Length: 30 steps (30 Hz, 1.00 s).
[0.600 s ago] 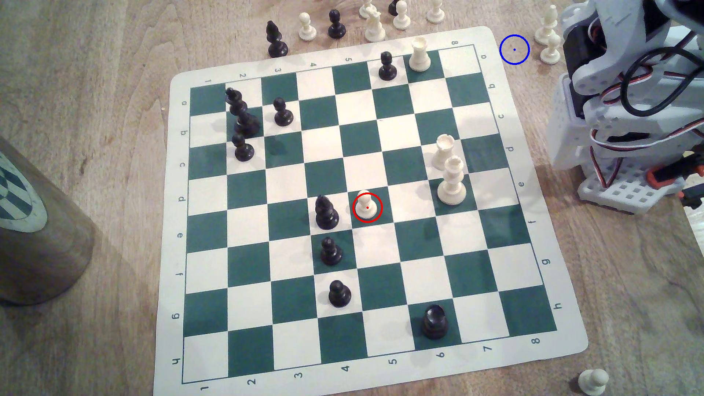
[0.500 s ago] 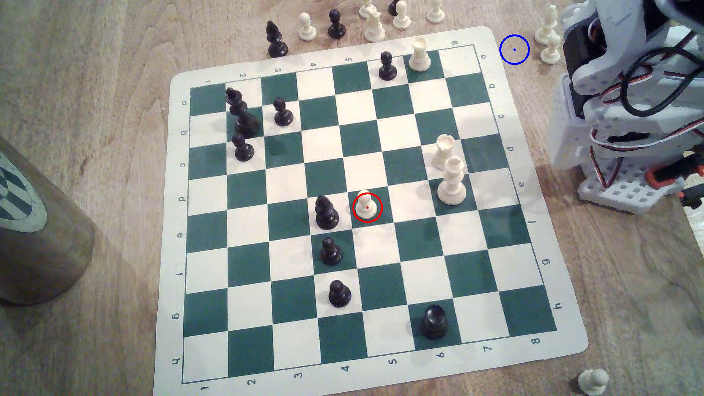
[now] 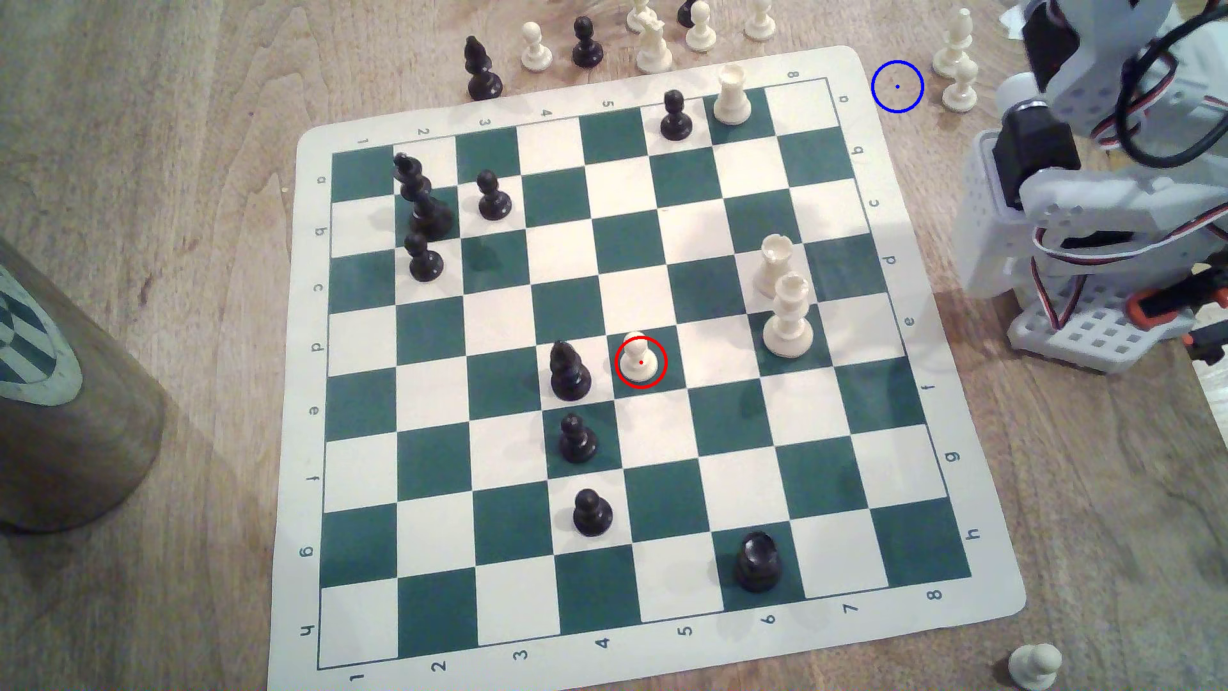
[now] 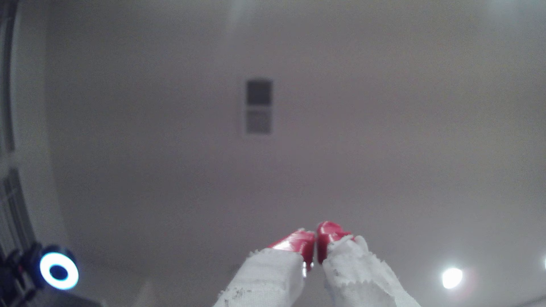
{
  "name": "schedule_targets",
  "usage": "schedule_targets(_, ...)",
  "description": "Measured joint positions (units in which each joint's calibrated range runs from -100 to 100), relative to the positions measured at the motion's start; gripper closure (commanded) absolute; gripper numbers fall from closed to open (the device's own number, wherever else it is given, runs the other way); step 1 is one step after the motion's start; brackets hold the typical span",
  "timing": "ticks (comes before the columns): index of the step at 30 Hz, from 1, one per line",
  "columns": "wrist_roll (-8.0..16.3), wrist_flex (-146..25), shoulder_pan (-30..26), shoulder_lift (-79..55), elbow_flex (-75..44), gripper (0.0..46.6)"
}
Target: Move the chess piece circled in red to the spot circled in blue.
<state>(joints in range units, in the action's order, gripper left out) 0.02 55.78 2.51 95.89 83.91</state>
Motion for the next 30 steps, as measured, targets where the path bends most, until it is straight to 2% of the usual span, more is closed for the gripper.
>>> schedule_targets(3,0.00,-13.07,1.55,0.00,-4.79,46.4)
schedule_targets(7,-0.10,-21.75,2.14,0.00,-9.67,45.9)
schedule_targets(10,0.34,-34.82,2.21,0.00,-16.09,40.0)
schedule_targets(12,0.73,-43.27,2.43,-0.08,-19.25,41.7)
schedule_targets(14,0.78,-49.80,2.73,-0.08,-19.88,46.4)
schedule_targets(18,1.12,-62.39,3.61,-0.08,-22.32,46.4)
schedule_targets(20,3.61,-68.84,5.38,0.00,-26.21,46.4)
schedule_targets(21,6.54,-77.53,6.64,0.00,-30.19,46.4)
schedule_targets(24,9.47,-91.24,7.30,-0.08,-33.26,46.3)
schedule_targets(27,8.40,-103.90,5.68,-1.93,-35.61,44.5)
schedule_targets(30,5.86,-112.67,1.84,-5.45,-37.78,45.1)
